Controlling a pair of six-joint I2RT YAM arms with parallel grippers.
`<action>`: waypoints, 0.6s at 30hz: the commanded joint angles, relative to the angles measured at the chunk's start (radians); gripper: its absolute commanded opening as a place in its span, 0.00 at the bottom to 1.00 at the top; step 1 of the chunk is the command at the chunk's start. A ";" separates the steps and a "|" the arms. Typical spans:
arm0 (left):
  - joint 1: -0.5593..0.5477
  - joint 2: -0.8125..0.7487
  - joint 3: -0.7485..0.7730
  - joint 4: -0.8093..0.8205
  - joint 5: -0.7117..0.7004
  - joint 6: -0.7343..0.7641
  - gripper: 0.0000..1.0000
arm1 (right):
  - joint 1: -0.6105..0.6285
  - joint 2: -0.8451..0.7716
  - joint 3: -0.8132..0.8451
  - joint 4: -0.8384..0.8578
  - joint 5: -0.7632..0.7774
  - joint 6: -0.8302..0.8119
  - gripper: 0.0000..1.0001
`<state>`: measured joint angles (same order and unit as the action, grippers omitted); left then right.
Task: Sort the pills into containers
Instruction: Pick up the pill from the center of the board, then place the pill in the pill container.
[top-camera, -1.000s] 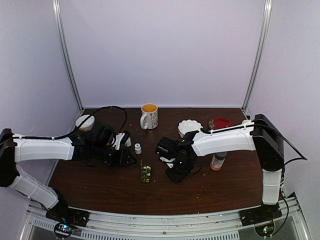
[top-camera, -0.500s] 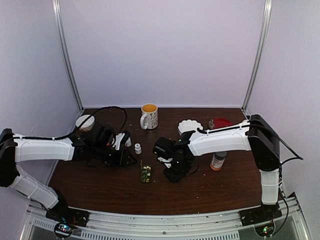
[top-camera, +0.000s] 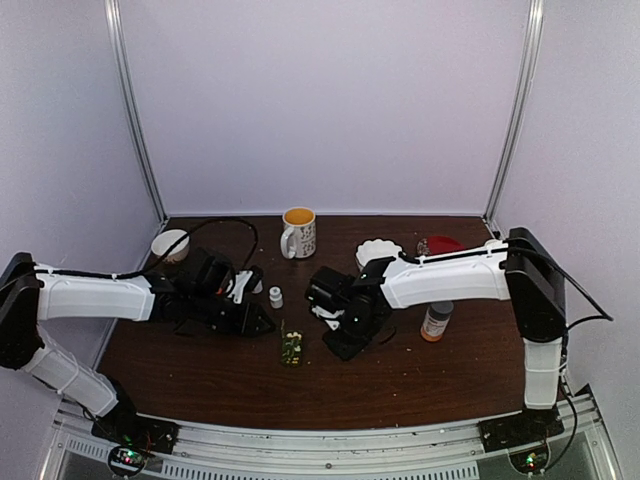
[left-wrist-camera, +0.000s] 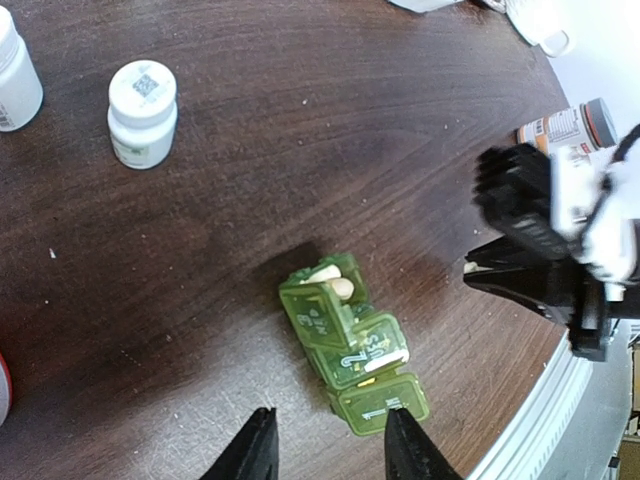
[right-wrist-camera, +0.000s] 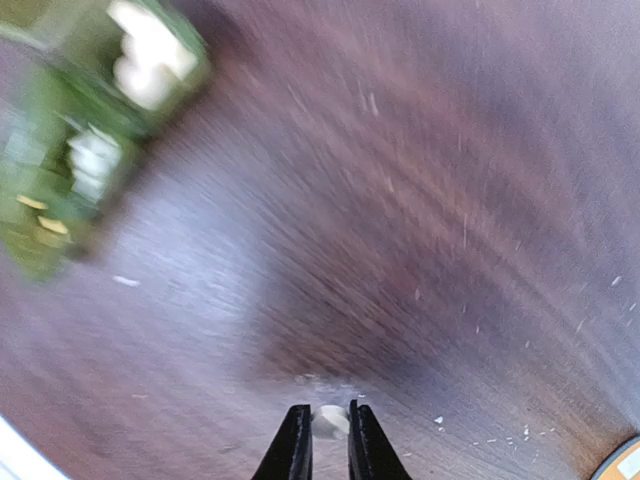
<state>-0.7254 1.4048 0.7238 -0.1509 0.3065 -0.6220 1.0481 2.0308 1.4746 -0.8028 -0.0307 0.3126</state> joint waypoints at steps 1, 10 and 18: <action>0.006 0.019 -0.001 0.052 0.006 0.006 0.38 | -0.003 -0.105 0.022 0.128 -0.060 -0.012 0.12; 0.006 0.036 0.005 0.031 -0.042 0.008 0.36 | -0.003 -0.072 0.093 0.293 -0.134 0.018 0.13; 0.006 0.044 0.013 0.032 -0.054 0.013 0.32 | -0.005 0.000 0.141 0.372 -0.140 0.026 0.13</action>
<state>-0.7254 1.4326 0.7238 -0.1436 0.2691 -0.6209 1.0481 1.9892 1.5806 -0.4892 -0.1600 0.3237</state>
